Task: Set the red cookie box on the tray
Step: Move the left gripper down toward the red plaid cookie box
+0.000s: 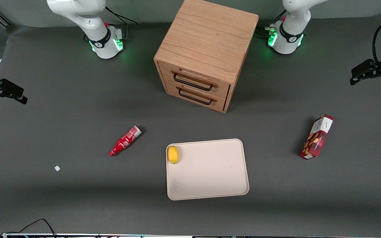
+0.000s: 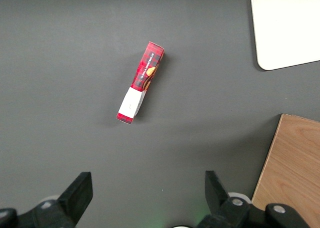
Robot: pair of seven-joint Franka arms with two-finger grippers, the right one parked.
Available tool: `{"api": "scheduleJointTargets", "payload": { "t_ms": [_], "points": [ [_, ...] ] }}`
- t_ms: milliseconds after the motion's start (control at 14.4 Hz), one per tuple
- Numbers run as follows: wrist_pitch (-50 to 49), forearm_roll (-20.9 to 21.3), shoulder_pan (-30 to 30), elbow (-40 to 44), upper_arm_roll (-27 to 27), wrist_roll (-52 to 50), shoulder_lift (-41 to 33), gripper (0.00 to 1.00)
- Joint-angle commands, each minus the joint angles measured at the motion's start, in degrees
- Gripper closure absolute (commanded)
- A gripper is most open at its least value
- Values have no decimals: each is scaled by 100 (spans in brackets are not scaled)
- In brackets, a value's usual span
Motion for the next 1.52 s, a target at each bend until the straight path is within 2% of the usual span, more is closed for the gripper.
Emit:
{"api": "scheduleJointTargets", "payload": {
  "t_ms": [0, 277, 485, 762, 1038, 1177, 1454],
  "points": [
    [-153, 40, -72, 198, 31, 43, 85, 0],
    [-57, 75, -90, 206, 31, 95, 251, 0],
    [92, 355, -151, 136, 31, 455, 672, 0],
    [1128, 681, -169, -408, 40, 474, 1156, 0],
    [2190, 725, -195, -707, 48, 596, 1762, 0],
    [2727, 1023, -257, -909, 48, 737, 2000, 0],
    [4071, 1155, -257, -1831, 101, 859, 2141, 0]
  ]
}}
